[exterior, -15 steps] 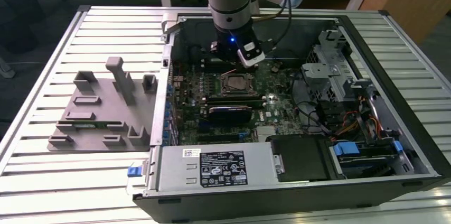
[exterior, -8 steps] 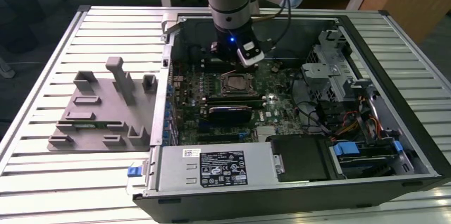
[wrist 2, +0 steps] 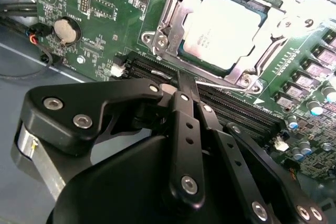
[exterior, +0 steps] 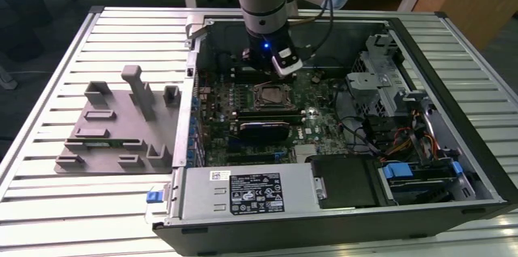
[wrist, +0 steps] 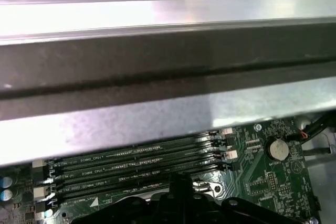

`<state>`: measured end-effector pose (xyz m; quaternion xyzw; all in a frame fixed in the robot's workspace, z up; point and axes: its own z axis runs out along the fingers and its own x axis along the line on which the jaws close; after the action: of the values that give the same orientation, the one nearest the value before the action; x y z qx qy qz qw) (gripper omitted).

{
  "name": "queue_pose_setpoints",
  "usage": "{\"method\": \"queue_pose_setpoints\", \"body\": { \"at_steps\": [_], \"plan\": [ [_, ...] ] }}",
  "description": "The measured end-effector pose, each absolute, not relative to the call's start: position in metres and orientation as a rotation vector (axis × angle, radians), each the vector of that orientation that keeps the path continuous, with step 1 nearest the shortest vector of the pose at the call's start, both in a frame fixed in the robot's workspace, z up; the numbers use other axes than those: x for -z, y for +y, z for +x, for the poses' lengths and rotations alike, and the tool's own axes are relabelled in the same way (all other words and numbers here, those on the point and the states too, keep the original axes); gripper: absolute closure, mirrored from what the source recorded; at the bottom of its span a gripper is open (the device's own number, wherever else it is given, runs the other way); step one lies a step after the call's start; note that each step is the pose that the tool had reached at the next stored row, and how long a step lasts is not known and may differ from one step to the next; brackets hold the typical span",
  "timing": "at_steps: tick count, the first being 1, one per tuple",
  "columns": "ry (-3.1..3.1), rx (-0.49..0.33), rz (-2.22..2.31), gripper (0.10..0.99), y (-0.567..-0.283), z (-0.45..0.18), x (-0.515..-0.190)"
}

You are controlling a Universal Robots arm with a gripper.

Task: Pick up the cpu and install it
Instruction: 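Install the first cpu locking lever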

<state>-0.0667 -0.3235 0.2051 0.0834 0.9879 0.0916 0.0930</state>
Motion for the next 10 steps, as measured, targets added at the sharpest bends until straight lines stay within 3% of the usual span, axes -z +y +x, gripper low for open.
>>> {"method": "queue_pose_setpoints", "body": {
  "at_steps": [10],
  "plan": [
    [2.927,-0.262,0.284,0.98,-0.3159,-0.0667,-0.2016]
  ]
}}
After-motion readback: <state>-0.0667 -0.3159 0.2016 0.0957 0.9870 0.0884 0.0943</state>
